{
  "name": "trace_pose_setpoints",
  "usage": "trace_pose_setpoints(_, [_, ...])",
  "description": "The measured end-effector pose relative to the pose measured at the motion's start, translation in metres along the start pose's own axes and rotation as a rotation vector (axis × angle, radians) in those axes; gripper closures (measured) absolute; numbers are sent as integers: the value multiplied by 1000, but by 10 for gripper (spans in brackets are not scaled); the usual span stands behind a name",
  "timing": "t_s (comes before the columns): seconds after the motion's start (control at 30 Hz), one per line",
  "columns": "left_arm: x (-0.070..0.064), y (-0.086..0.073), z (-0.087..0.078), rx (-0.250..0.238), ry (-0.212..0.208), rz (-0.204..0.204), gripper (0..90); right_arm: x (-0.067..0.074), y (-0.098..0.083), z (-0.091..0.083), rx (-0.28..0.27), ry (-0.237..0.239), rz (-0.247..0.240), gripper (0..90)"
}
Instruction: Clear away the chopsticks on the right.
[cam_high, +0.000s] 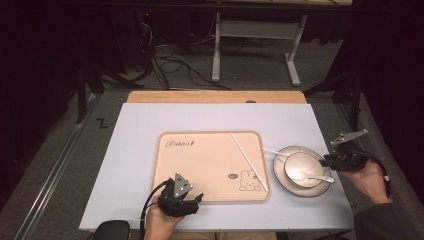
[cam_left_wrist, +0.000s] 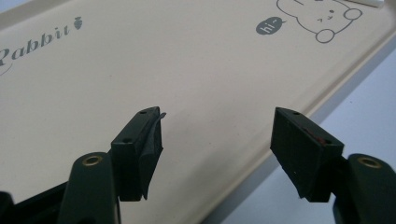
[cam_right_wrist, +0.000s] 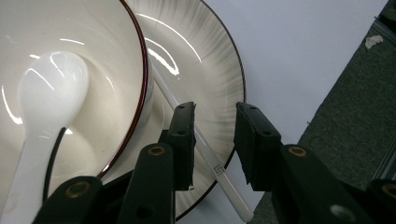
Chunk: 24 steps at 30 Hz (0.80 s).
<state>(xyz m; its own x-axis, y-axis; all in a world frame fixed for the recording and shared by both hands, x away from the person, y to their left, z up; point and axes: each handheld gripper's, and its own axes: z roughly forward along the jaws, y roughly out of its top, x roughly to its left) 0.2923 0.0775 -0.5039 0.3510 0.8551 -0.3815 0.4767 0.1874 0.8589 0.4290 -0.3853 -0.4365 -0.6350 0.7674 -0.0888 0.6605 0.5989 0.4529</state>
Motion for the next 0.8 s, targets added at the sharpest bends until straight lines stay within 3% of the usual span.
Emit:
trace_pose_setpoints(0.5, [0,0,0,-5,-3,-6,342,0,3,16,60,44,-38,682])
trace_pose_setpoints(0.8, [-1,2,-2,-7,-4,-1,353,-1,4,20,83,51,-45,765])
